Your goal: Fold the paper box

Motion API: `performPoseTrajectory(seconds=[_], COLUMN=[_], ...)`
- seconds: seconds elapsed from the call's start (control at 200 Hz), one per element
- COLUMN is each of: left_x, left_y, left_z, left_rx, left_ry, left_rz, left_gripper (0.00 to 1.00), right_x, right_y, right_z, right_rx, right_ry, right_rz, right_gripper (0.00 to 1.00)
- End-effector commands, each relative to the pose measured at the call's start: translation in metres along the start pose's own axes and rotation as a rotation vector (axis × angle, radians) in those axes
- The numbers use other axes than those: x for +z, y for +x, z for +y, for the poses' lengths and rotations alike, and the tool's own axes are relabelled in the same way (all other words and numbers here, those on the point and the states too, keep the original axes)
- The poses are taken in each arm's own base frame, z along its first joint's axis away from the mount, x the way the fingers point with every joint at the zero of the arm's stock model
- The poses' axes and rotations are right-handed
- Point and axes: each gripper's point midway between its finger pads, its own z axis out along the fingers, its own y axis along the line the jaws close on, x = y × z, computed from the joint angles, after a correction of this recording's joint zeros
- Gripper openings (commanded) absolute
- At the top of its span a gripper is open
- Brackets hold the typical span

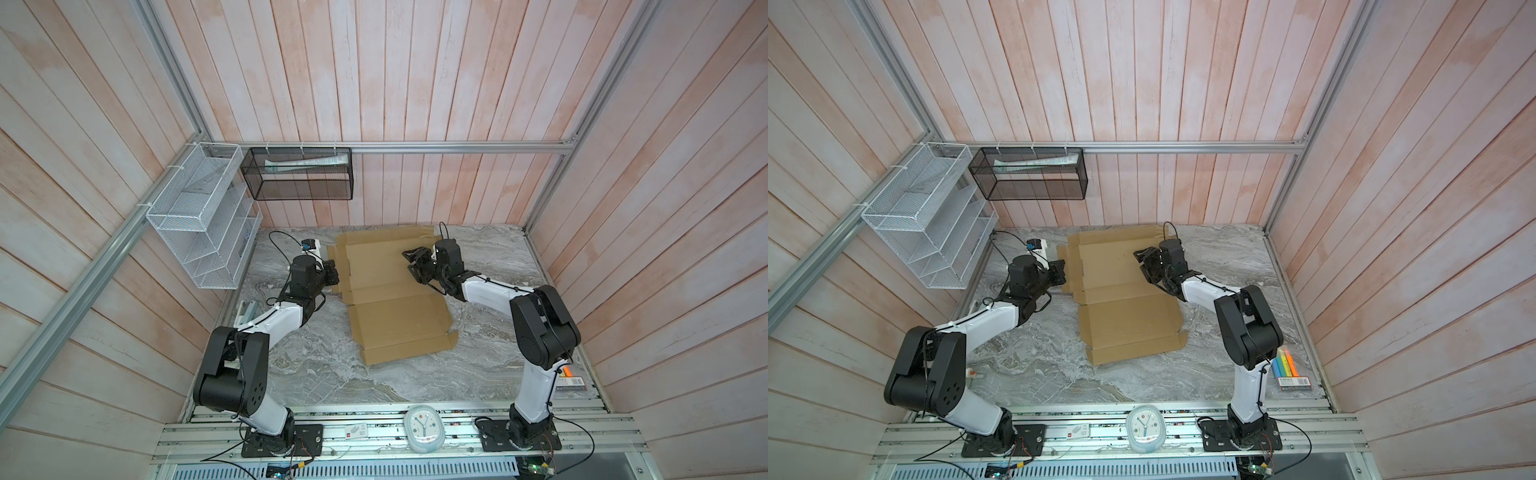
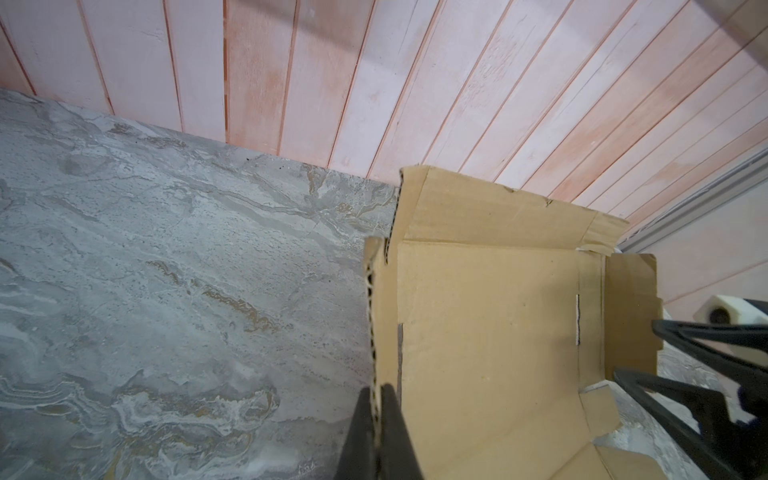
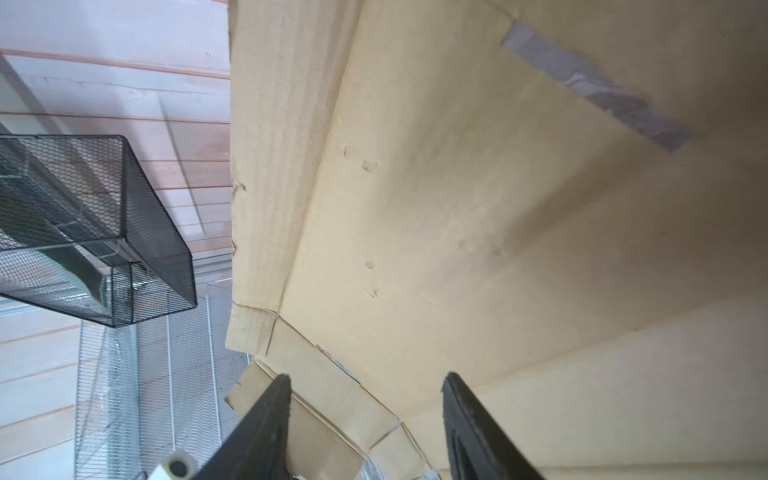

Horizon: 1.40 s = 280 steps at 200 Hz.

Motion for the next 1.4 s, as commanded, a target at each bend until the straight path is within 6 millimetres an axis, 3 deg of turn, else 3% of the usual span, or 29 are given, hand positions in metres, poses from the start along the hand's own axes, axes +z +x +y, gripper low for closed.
performPoseTrajectory(seconds=[0.0,0.425,0.695,1.205,1.396], left_x=[-0.010,-0.029,-0.040,-0.053,-0.057], left_y=[-0.025,-0.017,-0.016,-0.020,-0.024], left_z=[-0.011,-0.029,-0.046,-0.067,-0.068], left_rx=[0.034,0.121,0.198,0.309,0.309], left_ry=[0.032,0.085,0.119,0.125,0.120], left_rz=[-0.125,-0.206,-0.263,-0.367,-0.394], left_gripper=[0.00,0.00,0.00,0.00,0.00], right_x=[0.008,0.026,0.030,0.024,0.025], right_y=[-0.008,-0.025,-0.042,-0.050,-0.050], right_z=[0.030,0.070,0.080,0.069,0.071], right_rx=[0.039,0.090,0.138,0.197,0.202], right_ry=[-0.079,-0.153,-0.164,-0.113,-0.112], right_rz=[-0.025,-0.043,-0.061,-0.099,-0.091], right_gripper=[0.60,0.60,0.60,0.58,0.50])
